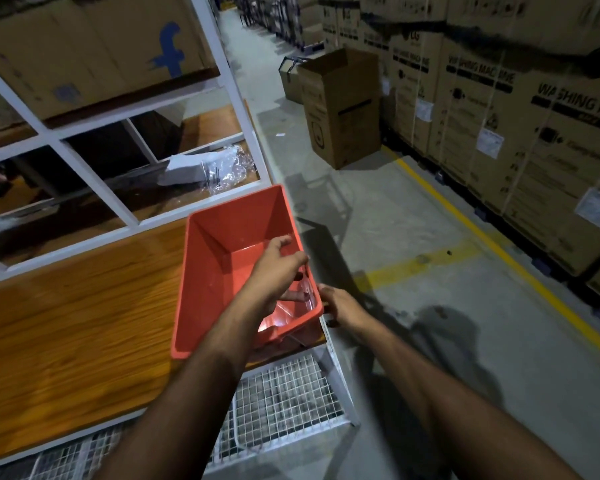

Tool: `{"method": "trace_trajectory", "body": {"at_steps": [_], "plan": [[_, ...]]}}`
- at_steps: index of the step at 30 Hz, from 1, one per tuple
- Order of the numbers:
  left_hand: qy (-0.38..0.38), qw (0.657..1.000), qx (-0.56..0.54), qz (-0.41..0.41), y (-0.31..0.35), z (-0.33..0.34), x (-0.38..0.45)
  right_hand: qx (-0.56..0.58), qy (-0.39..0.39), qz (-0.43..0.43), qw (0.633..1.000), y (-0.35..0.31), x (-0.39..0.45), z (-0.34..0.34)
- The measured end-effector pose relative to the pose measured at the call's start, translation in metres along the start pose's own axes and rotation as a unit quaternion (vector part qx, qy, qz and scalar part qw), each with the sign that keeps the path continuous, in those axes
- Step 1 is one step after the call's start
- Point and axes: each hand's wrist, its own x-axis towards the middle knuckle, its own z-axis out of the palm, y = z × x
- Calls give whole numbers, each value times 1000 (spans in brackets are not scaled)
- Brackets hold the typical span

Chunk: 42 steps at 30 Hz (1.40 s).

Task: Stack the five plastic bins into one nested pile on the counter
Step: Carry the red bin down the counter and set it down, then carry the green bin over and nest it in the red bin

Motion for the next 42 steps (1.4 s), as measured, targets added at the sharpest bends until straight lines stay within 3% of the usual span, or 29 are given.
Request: {"method": "trace_trajectory", "body": {"at_steps": [4,8,12,18,22,26,30,36,42], "plan": [[21,1000,4,1,-3,-9,0,11,59,-2,998,-9,-5,-12],[53,996,28,69,-4,-28,-8,29,63,-56,996,-48,-25,-21],[86,978,88,169,-10,-64,-28,-86,59,-168,980,-93,-48,-15],[174,907,279,263,-23,-133,-72,-355,69,-316,877,-144,-77,36],[248,848,402,242,-46,-183,-102,-488,65,-349,797,-153,-82,86],[301,821,450,181,-82,-241,-142,-568,46,-373,732,-158,-92,163],[323,823,447,136,-139,-316,-186,-595,20,-382,707,-149,-101,263],[337,811,469,91,-231,-448,-269,-579,-41,-369,726,-122,-128,443],[375,798,471,9,-298,-583,-335,-577,-107,-379,715,-103,-141,604]]}}
